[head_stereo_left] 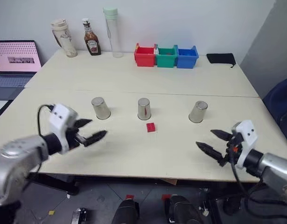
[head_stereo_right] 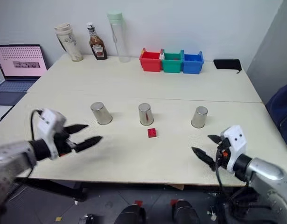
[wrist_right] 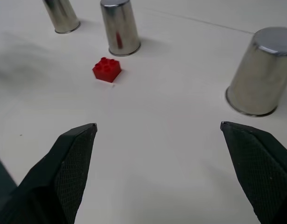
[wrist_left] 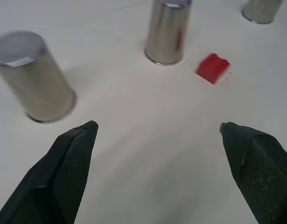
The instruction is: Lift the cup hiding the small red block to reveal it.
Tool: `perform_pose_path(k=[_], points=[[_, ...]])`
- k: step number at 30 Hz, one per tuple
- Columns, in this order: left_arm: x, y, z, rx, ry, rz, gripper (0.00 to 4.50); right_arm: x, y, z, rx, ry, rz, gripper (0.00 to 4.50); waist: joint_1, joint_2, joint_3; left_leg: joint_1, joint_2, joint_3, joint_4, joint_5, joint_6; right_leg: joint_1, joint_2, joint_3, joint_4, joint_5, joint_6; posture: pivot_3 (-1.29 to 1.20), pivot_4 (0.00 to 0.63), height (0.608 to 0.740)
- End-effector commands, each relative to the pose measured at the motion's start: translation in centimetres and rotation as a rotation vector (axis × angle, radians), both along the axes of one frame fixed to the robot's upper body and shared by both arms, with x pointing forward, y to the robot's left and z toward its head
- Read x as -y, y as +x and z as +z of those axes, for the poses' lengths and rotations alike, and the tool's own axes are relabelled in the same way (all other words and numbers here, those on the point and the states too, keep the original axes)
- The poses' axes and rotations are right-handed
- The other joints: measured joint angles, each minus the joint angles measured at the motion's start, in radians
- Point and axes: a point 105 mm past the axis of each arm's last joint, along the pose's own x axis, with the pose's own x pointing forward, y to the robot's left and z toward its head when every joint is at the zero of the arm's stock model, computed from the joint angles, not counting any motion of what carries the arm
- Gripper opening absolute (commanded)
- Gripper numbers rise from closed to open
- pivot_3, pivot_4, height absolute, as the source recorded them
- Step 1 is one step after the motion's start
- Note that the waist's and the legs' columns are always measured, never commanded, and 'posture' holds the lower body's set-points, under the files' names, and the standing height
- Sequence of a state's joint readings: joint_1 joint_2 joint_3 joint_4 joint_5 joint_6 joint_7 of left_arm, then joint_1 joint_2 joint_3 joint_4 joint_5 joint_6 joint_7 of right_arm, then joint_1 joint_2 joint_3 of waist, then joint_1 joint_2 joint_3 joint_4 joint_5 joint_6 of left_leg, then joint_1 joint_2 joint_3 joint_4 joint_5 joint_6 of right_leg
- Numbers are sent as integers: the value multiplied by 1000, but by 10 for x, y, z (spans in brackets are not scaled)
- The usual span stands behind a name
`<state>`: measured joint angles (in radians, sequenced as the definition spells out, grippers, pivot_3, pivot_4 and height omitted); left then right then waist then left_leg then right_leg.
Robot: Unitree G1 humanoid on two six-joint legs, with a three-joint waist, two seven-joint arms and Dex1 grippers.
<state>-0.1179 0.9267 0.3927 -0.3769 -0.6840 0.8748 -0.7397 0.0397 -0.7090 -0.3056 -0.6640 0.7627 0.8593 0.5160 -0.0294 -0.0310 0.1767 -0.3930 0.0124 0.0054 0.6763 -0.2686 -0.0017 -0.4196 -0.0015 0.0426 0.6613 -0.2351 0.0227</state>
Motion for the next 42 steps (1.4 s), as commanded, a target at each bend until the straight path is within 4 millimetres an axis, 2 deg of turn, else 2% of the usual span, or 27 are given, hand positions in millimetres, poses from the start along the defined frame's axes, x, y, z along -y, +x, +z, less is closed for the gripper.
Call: perform_pose_path(k=[1,6,13,27,42], points=[[3,-1,2,6,9,-38,4460,-10,-1,3,21,-9,37,4500,-1,0,0,0,0,0,0,0,0,0,0,0,0,0,0,0,150,740],[8,-4,-8,-21,25,-58,4460,-18,1,5,31,5,36,4500,0,0,0,-6,0,-4,-1,-2,-2,-3,-2,1,-1,1,3,0,150,740],[8,3,-3,22,16,-41,4460,-16,7,11,41,1,18,4500,0,0,0,-5,0,-5,0,-2,-2,-2,-2,1,-1,-2,0,0,150,740],[10,4,2,44,10,-53,4460,-14,10,18,46,0,-3,4500,0,0,0,-4,0,-4,0,-2,-2,-2,-2,1,0,-1,2,0,150,740],[16,4,0,24,4,-77,4460,-23,12,22,39,8,15,4500,0,0,0,-4,0,-4,0,-2,-2,-2,-2,1,0,-1,1,0,150,740]])
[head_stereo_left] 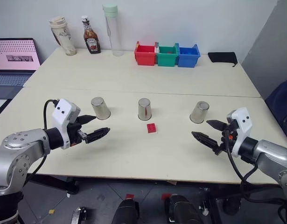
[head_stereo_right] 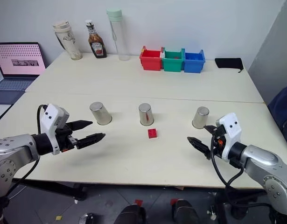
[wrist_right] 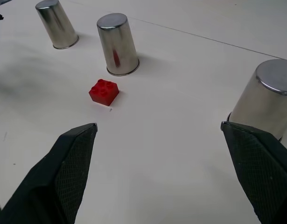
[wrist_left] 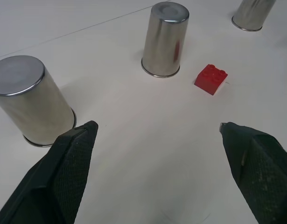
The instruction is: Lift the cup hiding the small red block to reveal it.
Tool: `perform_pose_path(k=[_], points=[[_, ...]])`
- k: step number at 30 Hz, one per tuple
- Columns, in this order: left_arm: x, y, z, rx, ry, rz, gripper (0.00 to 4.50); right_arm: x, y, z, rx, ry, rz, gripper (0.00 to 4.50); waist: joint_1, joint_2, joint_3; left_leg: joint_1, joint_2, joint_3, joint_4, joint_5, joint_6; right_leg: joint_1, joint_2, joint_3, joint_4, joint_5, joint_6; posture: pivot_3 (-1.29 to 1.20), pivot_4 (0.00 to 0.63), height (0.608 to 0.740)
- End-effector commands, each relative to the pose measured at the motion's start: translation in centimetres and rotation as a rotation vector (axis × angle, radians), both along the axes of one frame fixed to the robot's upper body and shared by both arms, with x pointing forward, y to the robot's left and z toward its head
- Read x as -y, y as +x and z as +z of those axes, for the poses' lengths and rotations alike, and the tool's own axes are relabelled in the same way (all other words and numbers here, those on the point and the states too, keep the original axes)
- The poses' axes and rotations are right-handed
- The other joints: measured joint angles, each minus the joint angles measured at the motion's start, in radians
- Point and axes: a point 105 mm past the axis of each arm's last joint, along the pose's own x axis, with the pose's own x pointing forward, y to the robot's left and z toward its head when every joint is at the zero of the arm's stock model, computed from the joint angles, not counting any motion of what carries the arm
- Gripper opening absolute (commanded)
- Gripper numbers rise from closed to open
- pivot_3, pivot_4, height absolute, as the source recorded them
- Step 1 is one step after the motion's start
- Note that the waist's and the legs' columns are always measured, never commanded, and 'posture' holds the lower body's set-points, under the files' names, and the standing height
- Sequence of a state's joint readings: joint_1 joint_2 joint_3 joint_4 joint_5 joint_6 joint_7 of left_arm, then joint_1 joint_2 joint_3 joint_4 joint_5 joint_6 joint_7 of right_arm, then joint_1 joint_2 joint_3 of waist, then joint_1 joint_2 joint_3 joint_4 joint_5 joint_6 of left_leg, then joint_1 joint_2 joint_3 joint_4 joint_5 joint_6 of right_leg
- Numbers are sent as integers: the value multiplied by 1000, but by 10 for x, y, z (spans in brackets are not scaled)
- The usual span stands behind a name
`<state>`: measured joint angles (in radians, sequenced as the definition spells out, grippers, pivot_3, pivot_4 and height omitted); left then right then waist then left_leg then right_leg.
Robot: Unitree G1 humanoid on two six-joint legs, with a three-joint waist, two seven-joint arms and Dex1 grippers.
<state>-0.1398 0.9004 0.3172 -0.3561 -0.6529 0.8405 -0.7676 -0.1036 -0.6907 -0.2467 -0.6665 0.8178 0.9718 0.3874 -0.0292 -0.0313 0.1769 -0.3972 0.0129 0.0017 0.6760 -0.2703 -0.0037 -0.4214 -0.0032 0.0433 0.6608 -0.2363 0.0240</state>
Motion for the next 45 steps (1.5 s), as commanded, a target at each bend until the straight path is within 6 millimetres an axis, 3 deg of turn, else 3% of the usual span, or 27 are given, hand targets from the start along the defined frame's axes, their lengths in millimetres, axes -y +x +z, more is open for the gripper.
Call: perform_pose_path(k=[1,39,45], points=[[4,1,12,47,9,-19,4460,-7,-3,11,41,4,30,4500,0,0,0,0,0,0,0,0,0,0,0,0,0,0,0,0,150,740],[-4,3,4,34,17,-14,4460,3,3,7,60,-28,14,4500,0,0,0,-1,0,0,0,0,0,0,0,0,-1,0,-1,0,150,740],[0,6,5,40,12,-24,4460,-4,2,7,60,-13,26,4500,0,0,0,-1,0,-1,0,0,0,0,0,0,-1,0,-1,0,150,740]])
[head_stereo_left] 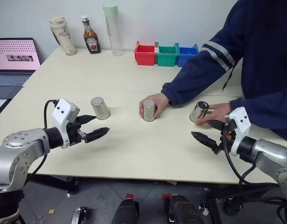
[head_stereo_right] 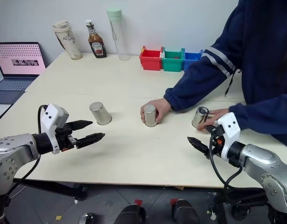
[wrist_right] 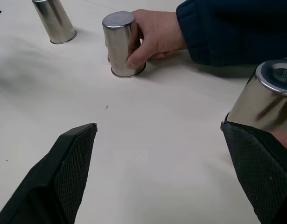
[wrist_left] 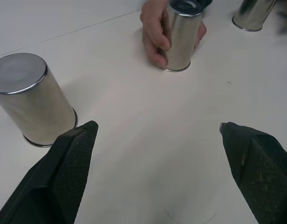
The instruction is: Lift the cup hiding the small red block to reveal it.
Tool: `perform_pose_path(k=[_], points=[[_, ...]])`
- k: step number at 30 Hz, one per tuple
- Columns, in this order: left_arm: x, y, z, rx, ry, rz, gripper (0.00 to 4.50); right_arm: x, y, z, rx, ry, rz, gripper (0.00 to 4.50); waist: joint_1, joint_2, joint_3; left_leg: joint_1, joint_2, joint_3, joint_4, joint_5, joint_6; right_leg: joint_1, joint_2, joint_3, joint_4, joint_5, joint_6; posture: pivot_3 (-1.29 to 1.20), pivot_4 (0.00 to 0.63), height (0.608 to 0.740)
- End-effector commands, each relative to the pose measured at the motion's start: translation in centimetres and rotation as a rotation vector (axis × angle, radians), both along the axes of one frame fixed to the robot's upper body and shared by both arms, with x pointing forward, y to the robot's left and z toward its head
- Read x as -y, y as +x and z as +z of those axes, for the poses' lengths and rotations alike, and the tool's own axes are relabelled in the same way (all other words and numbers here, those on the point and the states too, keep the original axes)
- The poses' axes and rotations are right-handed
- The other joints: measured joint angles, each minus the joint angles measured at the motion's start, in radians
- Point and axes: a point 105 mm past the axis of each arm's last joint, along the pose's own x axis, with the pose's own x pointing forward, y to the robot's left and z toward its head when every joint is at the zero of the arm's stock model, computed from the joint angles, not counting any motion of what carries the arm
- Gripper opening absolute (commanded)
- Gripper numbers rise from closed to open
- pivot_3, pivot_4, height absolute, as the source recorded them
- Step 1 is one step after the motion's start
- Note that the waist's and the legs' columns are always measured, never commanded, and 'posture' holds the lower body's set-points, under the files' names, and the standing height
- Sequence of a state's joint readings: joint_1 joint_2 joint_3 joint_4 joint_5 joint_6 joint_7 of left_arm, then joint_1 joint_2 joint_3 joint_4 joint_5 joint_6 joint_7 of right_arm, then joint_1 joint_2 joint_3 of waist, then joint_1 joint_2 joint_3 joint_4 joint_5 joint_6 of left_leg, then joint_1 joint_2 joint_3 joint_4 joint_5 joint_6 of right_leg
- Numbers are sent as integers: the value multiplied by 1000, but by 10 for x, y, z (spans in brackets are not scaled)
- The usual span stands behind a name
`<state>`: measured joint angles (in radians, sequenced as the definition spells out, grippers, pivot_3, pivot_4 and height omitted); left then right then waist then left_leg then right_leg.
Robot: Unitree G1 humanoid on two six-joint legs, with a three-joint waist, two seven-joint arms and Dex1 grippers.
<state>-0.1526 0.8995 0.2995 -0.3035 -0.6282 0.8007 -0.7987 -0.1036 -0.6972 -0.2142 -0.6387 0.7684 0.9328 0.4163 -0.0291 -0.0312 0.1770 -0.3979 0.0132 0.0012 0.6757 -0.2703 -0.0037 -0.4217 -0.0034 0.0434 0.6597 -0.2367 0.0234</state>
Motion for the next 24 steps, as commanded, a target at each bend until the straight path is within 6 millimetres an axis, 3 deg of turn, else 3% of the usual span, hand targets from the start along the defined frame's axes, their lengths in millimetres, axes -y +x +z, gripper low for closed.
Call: perform_pose_path(k=[1,24], points=[[5,1,8,40,15,-23,4460,-5,-2,11,55,8,21,4500,0,0,0,0,0,0,0,0,0,0,0,0,0,0,0,0,150,740],[9,1,11,38,30,-56,4460,-5,0,13,52,20,17,4500,0,0,0,0,0,0,0,0,0,0,0,0,0,0,0,0,150,740]])
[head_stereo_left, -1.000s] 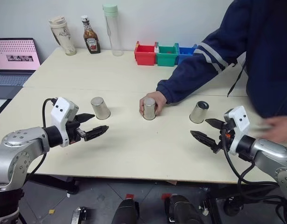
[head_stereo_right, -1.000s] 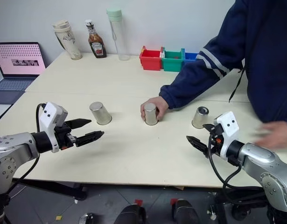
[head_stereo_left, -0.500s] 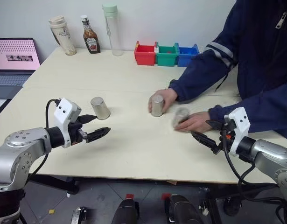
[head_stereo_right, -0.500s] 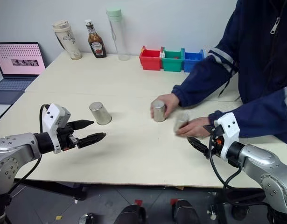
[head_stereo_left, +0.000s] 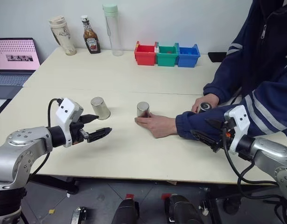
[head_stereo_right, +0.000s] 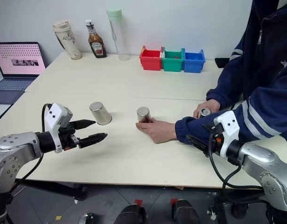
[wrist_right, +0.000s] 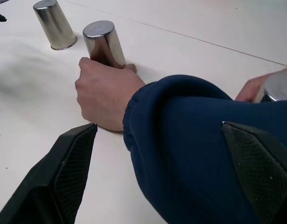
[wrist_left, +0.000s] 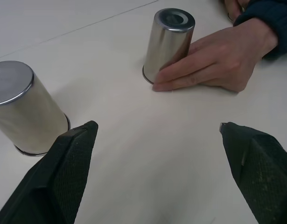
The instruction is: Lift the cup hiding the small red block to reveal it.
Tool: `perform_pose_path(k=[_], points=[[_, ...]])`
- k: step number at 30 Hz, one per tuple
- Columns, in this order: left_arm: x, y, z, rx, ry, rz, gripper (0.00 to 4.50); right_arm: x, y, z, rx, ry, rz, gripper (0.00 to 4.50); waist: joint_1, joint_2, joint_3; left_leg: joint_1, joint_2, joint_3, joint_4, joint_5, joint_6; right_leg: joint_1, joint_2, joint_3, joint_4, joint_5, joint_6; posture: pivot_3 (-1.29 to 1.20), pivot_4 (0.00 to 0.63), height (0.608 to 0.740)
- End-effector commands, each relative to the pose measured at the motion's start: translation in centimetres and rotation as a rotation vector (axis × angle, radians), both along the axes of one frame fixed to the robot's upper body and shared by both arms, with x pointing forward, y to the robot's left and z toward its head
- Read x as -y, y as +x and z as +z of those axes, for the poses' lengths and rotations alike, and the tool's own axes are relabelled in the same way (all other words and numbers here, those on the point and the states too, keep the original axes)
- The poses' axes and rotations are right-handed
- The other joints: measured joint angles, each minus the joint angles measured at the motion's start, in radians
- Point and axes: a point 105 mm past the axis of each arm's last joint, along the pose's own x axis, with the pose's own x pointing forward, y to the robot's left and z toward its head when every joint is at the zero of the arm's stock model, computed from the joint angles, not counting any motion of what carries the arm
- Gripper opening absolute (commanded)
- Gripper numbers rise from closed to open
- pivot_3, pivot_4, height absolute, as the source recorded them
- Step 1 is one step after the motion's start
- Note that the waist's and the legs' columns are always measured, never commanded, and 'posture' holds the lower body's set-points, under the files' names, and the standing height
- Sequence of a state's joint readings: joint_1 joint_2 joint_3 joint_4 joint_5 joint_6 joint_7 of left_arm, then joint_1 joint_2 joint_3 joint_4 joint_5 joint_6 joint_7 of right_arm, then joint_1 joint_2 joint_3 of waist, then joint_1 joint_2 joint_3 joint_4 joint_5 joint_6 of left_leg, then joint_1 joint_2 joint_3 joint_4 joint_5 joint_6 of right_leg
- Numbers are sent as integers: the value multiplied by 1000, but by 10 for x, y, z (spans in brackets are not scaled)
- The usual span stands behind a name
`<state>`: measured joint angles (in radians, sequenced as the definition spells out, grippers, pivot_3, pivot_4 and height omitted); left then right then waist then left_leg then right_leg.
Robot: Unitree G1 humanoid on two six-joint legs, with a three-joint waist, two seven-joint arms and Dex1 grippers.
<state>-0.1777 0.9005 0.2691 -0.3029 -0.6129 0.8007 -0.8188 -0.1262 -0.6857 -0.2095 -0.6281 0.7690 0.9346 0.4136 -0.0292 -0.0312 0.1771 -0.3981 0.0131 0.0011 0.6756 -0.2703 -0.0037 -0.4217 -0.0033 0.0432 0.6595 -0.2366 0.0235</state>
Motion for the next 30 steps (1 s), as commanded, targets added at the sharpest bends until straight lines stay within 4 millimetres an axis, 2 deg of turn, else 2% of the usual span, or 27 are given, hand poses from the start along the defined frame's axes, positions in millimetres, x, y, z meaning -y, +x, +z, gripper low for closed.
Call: perform_pose_path(k=[1,10,14,19,24,28,30], points=[[3,-1,12,43,15,-24,4460,-3,-3,10,43,8,15,4500,0,0,0,0,0,0,0,0,0,0,0,0,0,0,0,0,150,740],[9,1,13,51,5,-48,4460,-4,-5,9,43,12,14,4500,0,0,0,0,0,0,0,0,0,0,0,0,0,0,0,0,150,740],[19,-3,10,20,9,-122,4460,-3,-10,6,34,-6,30,4500,0,0,0,0,0,0,0,0,0,0,0,0,0,0,0,0,150,740],[28,-8,12,-8,11,-213,4460,8,-9,5,29,-20,-4,4500,0,0,0,0,0,0,0,0,0,0,0,0,0,0,0,0,150,740],[70,-16,24,59,-18,-395,4460,23,-9,-13,2,-54,-86,4500,6,0,0,0,-1,0,0,0,0,0,0,0,-1,0,0,0,150,740],[106,-23,25,106,-39,-555,4460,42,5,-13,59,-41,-247,4500,3,0,0,0,-2,2,0,0,0,1,0,0,-1,1,1,0,150,740],[123,-19,23,151,-32,-612,4460,45,12,-14,78,-33,-281,4500,3,0,0,0,-2,2,1,0,0,1,2,0,-1,1,2,0,150,740]])
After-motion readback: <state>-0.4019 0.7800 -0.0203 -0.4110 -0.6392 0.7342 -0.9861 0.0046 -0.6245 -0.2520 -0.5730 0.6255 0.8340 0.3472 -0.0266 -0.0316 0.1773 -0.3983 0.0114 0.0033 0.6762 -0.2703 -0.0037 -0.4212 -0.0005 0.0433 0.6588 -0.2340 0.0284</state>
